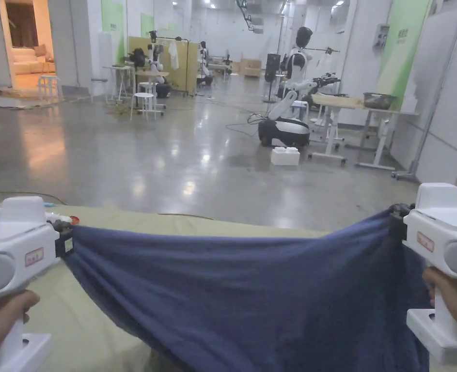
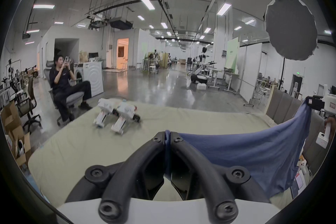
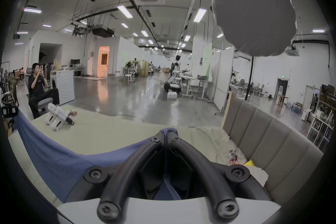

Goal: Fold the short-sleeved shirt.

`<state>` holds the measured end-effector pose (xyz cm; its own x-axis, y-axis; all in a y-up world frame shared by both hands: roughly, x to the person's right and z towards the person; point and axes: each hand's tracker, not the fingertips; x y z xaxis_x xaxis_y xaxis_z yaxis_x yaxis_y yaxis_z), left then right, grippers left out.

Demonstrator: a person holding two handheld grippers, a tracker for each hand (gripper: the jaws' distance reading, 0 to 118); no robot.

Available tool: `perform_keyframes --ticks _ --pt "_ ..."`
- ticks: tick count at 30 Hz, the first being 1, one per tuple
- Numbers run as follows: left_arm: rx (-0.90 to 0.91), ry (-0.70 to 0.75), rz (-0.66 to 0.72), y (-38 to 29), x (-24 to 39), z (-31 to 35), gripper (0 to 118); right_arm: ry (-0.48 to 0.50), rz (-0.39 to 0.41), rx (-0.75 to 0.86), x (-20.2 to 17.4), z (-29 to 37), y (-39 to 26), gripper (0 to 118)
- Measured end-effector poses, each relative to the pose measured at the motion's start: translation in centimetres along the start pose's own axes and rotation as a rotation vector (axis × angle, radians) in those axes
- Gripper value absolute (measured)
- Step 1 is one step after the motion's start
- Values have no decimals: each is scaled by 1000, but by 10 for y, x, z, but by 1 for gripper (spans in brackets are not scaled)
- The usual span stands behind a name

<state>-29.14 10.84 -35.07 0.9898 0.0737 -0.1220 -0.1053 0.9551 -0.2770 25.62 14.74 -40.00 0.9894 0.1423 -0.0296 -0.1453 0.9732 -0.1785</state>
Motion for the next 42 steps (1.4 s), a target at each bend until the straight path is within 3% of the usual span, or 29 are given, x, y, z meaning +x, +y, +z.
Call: perform_keyframes --ticks 6,13,25,32,42 --pt "39 -24 -25 69 28 -20 2 -56 6 58 14 3 57 0" --pt "57 -13 -68 130 38 -53 2 -83 -41 79 31 -20 113 0" --pt "135 17 -91 203 48 -82 2 -121 3 162 31 -50 173 0" --pt "106 26 -95 165 42 -95 2 -98 40 149 24 -52 135 0" --pt "-15 -11 -36 32 19 -79 2 -58 41 19 6 -12 26 0"
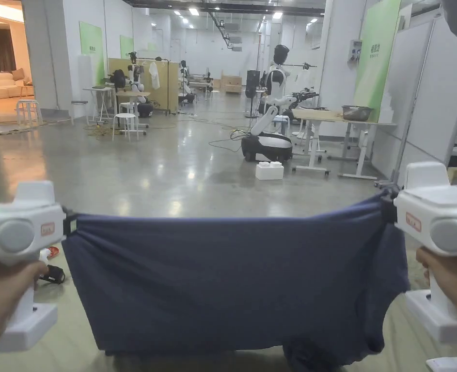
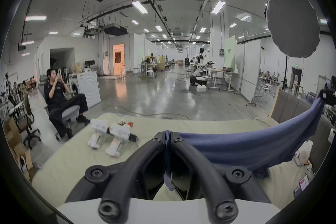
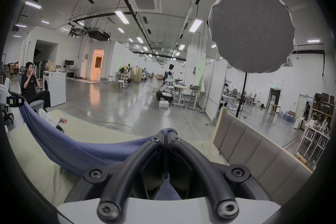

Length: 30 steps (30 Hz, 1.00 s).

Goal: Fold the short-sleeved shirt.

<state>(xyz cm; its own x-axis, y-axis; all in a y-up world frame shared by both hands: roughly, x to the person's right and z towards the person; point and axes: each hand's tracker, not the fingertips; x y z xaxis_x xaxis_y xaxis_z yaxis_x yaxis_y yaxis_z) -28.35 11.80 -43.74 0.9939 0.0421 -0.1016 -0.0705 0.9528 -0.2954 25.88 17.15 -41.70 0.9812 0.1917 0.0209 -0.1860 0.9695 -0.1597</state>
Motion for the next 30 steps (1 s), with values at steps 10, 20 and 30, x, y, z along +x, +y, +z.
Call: perform_keyframes --ticks 10,20,30 --pt "11 -44 70 -62 -15 86 2 12 2 -24 7 81 -47 0" --pt "-26 -51 103 -110 -49 163 2 50 -12 -88 -2 171 -83 0" --pt "-238 -53 59 -218 -54 205 2 65 -5 -366 -26 228 -199 0"
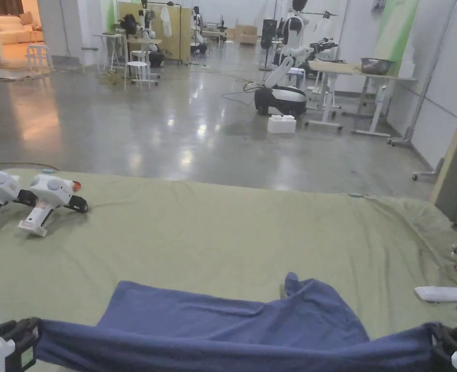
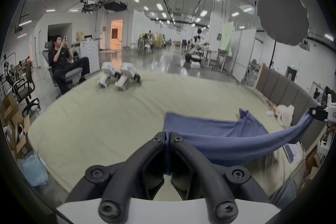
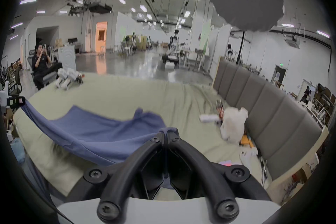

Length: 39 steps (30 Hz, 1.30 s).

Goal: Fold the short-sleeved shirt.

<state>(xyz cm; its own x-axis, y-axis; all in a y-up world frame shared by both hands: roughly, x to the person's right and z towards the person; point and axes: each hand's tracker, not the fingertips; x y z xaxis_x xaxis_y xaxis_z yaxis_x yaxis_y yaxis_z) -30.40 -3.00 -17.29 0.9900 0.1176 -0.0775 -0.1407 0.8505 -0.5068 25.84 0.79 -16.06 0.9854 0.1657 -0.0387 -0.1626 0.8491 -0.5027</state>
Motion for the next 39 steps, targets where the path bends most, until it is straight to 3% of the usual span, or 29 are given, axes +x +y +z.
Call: perform_keyframes --ticks 10,25,27,28,30,31,35,39 --pt "-252 32 -36 -91 -2 -23 2 31 29 -307 -25 -38 -104 0" --pt "-477 61 -26 -128 -7 -40 5 41 100 -553 -28 -67 -170 3" --pt "-480 71 -31 -126 -4 -41 18 34 97 -560 -31 -69 -172 19" --pt "-472 75 -29 -123 -2 -41 31 18 95 -554 -33 -68 -171 44" --pt "-402 109 10 -118 0 -39 69 -59 85 -543 -38 -63 -165 84" --pt "-377 114 29 -114 3 -37 87 -72 71 -515 -40 -60 -160 90" --pt "-266 68 35 -93 22 -30 91 -49 22 -315 -53 -46 -131 90" --pt "-122 57 -54 -68 51 -32 90 -38 -47 -82 -71 -45 -99 90"
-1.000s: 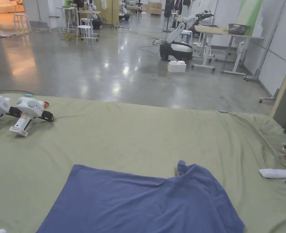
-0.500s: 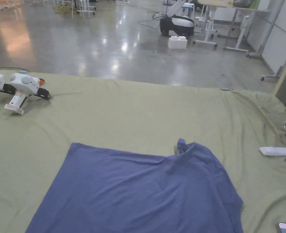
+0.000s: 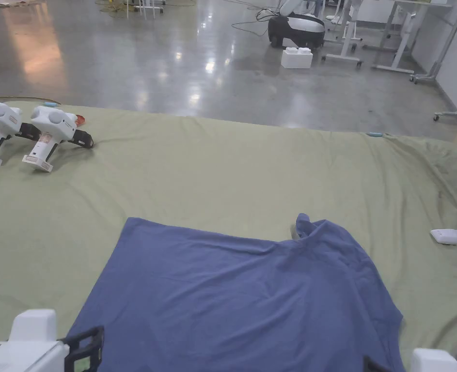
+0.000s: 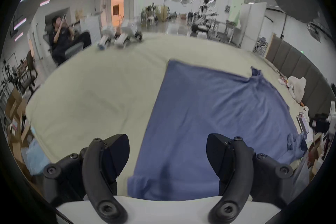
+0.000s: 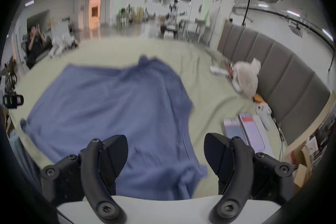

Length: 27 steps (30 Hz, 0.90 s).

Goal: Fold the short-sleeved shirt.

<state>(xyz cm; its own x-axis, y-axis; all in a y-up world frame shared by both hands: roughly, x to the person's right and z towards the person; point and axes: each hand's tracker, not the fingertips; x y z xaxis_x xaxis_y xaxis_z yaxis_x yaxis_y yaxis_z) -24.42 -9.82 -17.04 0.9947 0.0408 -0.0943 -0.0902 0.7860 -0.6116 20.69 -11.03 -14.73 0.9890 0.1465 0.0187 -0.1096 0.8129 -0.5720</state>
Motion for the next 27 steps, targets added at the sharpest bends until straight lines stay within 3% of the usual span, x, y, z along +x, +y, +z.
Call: perform_keyframes --ticks 6,8,10,12,13,14,15,23,27 --pt "249 18 -66 33 38 -3 65 26 -98 282 -34 0 45 90" --pt "337 7 -68 43 49 3 48 4 -118 361 -43 4 55 85" --pt "410 20 -99 46 57 3 32 10 -96 420 -52 6 64 67" --pt "458 38 -131 50 65 7 18 23 -87 472 -57 8 69 38" --pt "467 37 -125 51 67 8 12 10 -84 488 -61 9 71 18" --pt "477 36 -119 51 70 9 6 -9 -85 501 -62 9 72 8" --pt "484 27 -113 51 70 10 3 -22 -94 514 -63 9 73 5" --pt "458 9 -74 48 53 11 0 -12 -103 523 -64 4 74 1" --pt "245 -28 19 40 14 11 0 1 -99 497 -63 1 70 1"
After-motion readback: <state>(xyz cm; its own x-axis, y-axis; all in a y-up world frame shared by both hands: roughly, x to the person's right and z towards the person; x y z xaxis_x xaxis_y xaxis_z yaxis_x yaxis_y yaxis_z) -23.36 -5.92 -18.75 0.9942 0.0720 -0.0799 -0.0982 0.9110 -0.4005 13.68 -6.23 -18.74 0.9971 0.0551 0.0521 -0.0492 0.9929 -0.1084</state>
